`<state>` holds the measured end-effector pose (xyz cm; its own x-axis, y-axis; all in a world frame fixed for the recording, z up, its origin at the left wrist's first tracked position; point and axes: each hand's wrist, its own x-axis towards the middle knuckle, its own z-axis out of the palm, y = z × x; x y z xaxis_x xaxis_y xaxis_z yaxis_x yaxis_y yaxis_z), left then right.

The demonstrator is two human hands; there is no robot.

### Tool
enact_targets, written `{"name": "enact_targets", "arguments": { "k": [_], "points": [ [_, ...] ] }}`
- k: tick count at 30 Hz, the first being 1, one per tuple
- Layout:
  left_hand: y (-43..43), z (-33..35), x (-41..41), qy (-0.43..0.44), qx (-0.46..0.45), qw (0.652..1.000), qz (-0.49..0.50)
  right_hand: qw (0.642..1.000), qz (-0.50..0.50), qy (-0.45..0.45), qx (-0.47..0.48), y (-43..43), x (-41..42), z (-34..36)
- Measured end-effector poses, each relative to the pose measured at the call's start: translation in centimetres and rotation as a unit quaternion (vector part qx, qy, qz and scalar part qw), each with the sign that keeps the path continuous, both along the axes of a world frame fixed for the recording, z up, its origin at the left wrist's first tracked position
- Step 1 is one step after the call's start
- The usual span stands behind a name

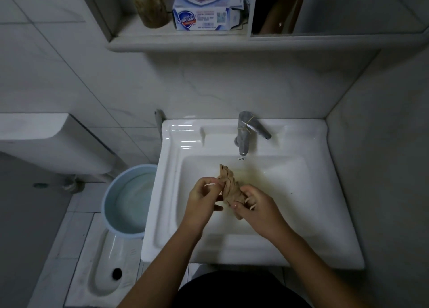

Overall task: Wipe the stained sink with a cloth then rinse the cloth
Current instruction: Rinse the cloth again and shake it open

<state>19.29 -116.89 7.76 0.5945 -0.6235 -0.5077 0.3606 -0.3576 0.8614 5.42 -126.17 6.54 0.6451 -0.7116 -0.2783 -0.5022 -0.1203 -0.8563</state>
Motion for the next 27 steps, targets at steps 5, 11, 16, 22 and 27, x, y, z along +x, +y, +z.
{"name": "enact_targets", "arguments": {
  "k": [5, 11, 16, 22, 27],
  "points": [
    [0.4, 1.6, -1.2, -0.097, -0.011, 0.995, 0.019, 0.999, 0.030, -0.017, 0.008, -0.5, -1.1, 1.1],
    [2.0, 2.3, -2.0, -0.150, -0.007, 0.987, 0.057, 0.995, 0.071, -0.044, 0.052, 0.1, -1.6, 0.6],
    [4.5, 3.2, -2.2, -0.069, -0.029, 0.989, 0.129, 0.989, 0.061, -0.072, 0.115, -0.3, -1.7, 0.0],
    [6.6, 5.0, -0.9, 0.036, -0.143, 0.963, 0.224, 0.967, -0.072, -0.097, 0.222, -1.7, -1.8, 0.2],
    [5.6, 6.0, -1.4, 0.143, -0.203, 0.948, 0.199, 0.982, 0.014, -0.039, 0.186, -1.6, -1.6, 0.6]
  ]
}}
